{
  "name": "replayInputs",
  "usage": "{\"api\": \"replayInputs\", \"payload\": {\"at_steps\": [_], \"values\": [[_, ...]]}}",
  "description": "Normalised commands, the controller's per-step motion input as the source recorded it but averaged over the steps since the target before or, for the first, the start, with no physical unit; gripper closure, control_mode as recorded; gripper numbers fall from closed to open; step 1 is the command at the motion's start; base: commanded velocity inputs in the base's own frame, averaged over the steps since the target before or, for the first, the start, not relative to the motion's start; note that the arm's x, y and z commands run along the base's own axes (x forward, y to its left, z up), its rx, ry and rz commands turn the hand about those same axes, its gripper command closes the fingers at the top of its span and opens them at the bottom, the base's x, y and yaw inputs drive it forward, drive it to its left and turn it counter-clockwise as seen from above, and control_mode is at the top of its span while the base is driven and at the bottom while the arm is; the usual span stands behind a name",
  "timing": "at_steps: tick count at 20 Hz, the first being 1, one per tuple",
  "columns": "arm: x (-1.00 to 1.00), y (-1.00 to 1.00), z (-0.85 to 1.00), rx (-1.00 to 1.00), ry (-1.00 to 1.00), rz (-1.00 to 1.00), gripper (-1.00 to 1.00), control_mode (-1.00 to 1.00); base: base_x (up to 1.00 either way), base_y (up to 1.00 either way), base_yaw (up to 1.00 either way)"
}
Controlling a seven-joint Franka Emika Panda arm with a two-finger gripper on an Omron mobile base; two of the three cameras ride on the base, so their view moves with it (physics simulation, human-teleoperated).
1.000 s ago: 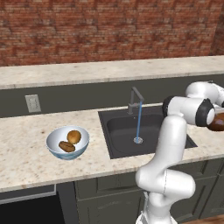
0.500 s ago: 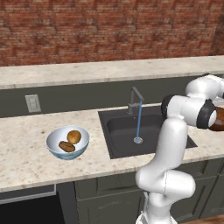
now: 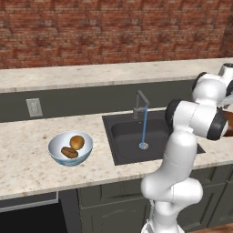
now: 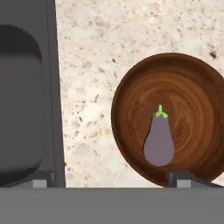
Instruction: Pick the potatos from the sink and place them in one bowl. Place the eggplant in the other bowl. Then turn off the sink faucet.
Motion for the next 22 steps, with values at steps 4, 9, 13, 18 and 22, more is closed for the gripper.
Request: {"api": "replayInputs", "payload": {"at_steps": [4,9,13,18,22], "values": [[0.0,0.66,0.0,0.0,0.0,0.1,-1.0,-1.0,0.0,0.0,0.0],[0.0,0.59,0.0,0.01,0.0,0.2,-1.0,-1.0,0.0,0.0,0.0],[0.0,0.57,0.01,0.0,-0.02,0.33,-1.0,-1.0,0.0,0.0,0.0],[0.0,0.52,0.06,0.0,-0.04,0.38,-1.0,-1.0,0.0,0.0,0.0],[0.0,0.41,0.14,0.02,-0.02,0.44,-1.0,-1.0,0.0,0.0,0.0]]}}
